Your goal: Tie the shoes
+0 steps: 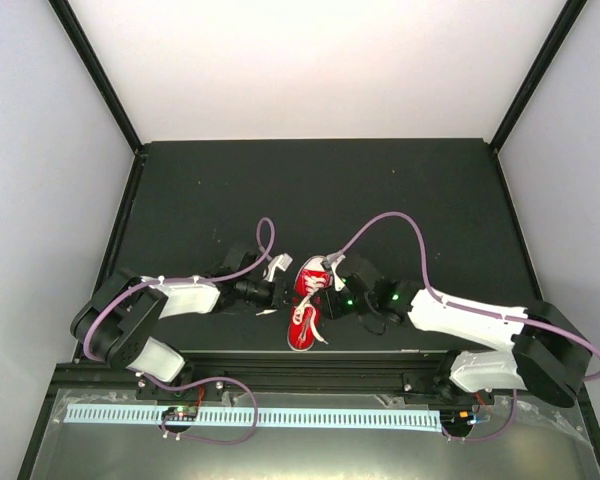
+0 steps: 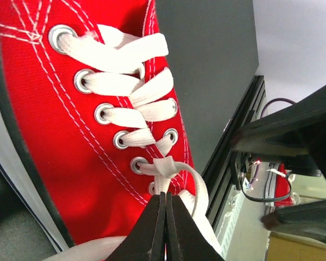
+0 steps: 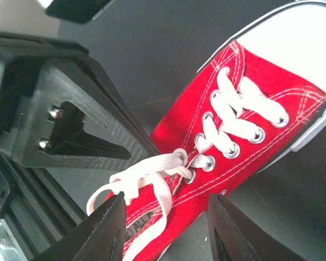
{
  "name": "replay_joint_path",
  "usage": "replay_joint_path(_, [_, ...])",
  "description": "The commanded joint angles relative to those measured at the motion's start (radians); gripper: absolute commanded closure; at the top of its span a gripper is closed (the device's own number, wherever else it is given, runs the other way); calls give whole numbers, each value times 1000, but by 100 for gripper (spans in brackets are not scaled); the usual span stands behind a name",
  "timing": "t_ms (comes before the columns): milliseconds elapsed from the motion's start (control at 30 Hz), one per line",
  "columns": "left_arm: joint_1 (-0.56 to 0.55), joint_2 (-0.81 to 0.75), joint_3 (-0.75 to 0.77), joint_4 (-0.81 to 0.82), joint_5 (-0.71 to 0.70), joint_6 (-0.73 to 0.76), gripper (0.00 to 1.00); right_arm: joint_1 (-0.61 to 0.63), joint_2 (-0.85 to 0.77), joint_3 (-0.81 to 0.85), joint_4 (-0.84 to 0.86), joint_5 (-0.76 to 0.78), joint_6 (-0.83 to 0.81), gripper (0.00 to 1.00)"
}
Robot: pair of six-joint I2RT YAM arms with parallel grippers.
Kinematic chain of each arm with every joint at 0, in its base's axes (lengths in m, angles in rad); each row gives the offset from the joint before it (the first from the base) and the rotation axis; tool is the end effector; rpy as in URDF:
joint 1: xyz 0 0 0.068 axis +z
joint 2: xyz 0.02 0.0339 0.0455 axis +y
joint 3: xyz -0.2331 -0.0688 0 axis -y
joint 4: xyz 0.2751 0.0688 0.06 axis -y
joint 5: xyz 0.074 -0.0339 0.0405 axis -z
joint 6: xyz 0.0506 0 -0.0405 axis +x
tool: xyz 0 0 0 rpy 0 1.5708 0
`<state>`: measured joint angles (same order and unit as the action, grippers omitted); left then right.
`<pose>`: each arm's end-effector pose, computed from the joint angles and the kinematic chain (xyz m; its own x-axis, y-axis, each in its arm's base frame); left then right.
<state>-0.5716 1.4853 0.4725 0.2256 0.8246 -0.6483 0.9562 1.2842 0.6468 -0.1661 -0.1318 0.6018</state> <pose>0.2096 -0.1790 0.0674 -0.9599 0.1300 -0.2485 0.2804 0.4630 -0.8408 0.1659 0.2466 0.1322 -0.8304 -0.2033 -0.5187 -0.4760 0.7427 0.4710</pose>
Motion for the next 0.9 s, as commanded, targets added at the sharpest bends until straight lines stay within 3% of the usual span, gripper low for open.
replay_joint_path(0, [-6, -13, -2, 30, -20, -35, 99, 44, -69, 9, -71, 98, -45, 51])
replay_joint_path(367, [-6, -17, -8, 38, -35, -64, 98, 273, 138, 229, -224, 358, -70, 47])
replay_joint_path(867, [-6, -7, -3, 33, -41, -63, 99, 362, 289, 316, -308, 488, -62, 51])
